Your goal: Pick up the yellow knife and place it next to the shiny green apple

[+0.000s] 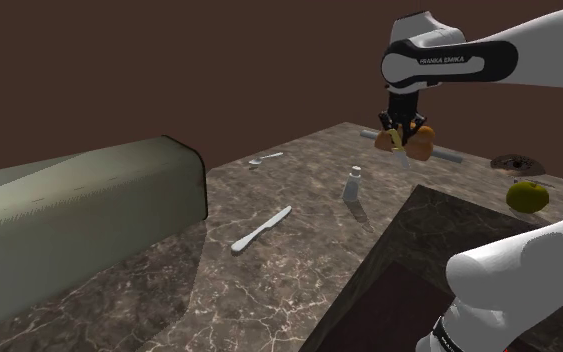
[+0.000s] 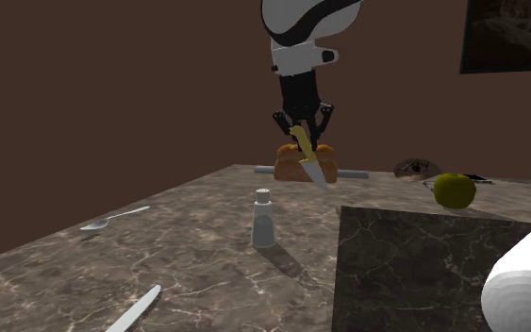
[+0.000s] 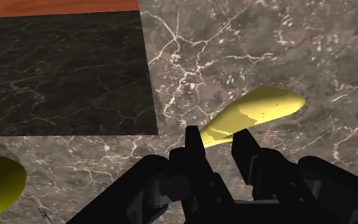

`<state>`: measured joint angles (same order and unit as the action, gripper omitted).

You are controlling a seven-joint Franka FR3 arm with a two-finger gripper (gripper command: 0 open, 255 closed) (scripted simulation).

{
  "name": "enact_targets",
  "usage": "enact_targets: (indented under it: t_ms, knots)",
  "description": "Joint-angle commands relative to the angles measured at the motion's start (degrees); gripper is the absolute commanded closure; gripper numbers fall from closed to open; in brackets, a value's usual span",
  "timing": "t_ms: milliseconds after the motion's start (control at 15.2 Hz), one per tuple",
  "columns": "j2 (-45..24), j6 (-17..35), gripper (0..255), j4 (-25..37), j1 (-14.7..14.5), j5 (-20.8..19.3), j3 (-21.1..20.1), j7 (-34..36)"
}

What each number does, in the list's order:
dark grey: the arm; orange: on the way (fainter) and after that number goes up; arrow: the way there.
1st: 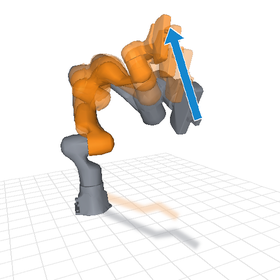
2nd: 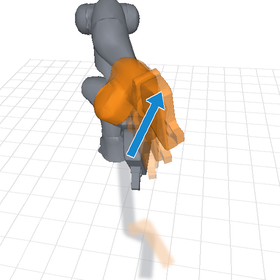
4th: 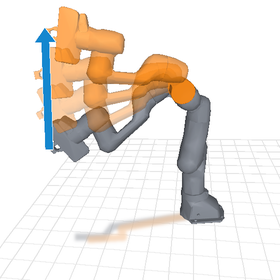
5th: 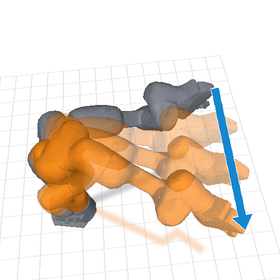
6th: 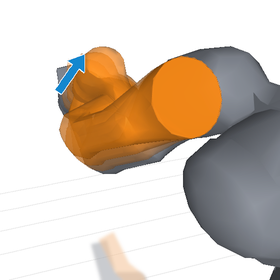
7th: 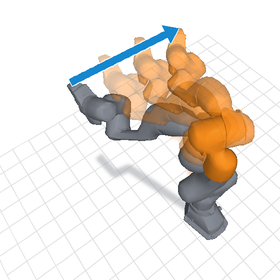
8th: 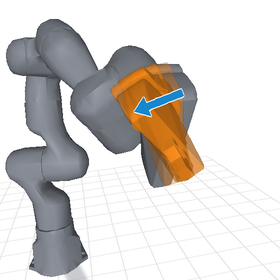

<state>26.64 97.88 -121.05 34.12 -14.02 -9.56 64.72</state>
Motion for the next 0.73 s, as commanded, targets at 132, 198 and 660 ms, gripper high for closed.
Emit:
enact_targets:
  t_ms: [132,198,660]
  knots:
    - [0.0,2.0,255,-0.4,1.9,-1.6,4.4,-5.5]
    - [-0.2,2.5,255,-0.4,2.4,-2.0,5.5,-6.8]
    - [-3.3,6.4,255,1.7,5.7,-4.1,12.8,-15.8]
